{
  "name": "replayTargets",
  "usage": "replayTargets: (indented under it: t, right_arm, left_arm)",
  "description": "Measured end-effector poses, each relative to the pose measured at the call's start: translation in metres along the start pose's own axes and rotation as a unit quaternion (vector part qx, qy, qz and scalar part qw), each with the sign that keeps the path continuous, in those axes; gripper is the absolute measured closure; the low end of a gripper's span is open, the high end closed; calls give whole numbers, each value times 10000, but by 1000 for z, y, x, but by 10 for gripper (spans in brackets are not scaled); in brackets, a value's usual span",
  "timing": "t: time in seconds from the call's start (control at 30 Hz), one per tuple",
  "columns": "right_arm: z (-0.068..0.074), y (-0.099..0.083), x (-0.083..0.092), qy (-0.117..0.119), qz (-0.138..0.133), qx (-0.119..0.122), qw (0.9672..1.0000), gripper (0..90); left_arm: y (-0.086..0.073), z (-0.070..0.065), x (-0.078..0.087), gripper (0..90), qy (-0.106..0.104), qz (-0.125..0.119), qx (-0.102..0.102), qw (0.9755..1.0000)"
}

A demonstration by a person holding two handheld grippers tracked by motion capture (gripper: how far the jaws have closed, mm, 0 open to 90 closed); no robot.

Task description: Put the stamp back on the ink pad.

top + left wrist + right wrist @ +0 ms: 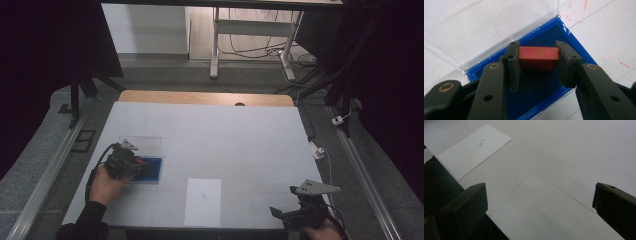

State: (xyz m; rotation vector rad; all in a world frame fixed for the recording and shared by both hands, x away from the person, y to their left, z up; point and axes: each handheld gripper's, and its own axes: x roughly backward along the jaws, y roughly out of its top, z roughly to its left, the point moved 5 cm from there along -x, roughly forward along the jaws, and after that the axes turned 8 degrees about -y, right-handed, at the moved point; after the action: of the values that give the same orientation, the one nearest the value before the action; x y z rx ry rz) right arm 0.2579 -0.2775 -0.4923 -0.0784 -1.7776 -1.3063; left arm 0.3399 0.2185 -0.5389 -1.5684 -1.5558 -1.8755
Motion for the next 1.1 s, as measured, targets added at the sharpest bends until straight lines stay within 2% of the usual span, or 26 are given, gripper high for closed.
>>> replayTargets:
  t: [0.2, 0.27, 0.7, 0.83, 0.93, 1.0, 1.1]
  right_arm:
    - [0, 0, 0, 0, -2, 3, 10000, 0]
    - [0, 0, 0, 2, -2, 5, 10000, 0]
    - [0, 0, 0, -6, -8, 1, 10000, 0]
    - [0, 0, 0, -8, -11, -2, 10000, 0]
    - [0, 0, 0, -7, -13, -4, 10000, 0]
    - [0, 0, 0, -2, -14, -7, 10000, 0]
    - [0, 0, 0, -6, -13, -3, 10000, 0]
  left_arm:
    - [0, 0, -1, 565, 15, 28, 5, 10000]
    - [0, 0, -1, 528, 67, 46, -4, 10000]
    - [4, -1, 9, 336, 54, -324, 85, 9994]
    - [6, -2, 12, 260, -88, -532, 212, 9983]
    - [8, -3, 15, 183, -252, -689, 388, 9965]
    - [9, -4, 17, 119, -270, -756, 476, 9956]
    - [11, -8, 19, 79, -272, -767, 493, 9955]
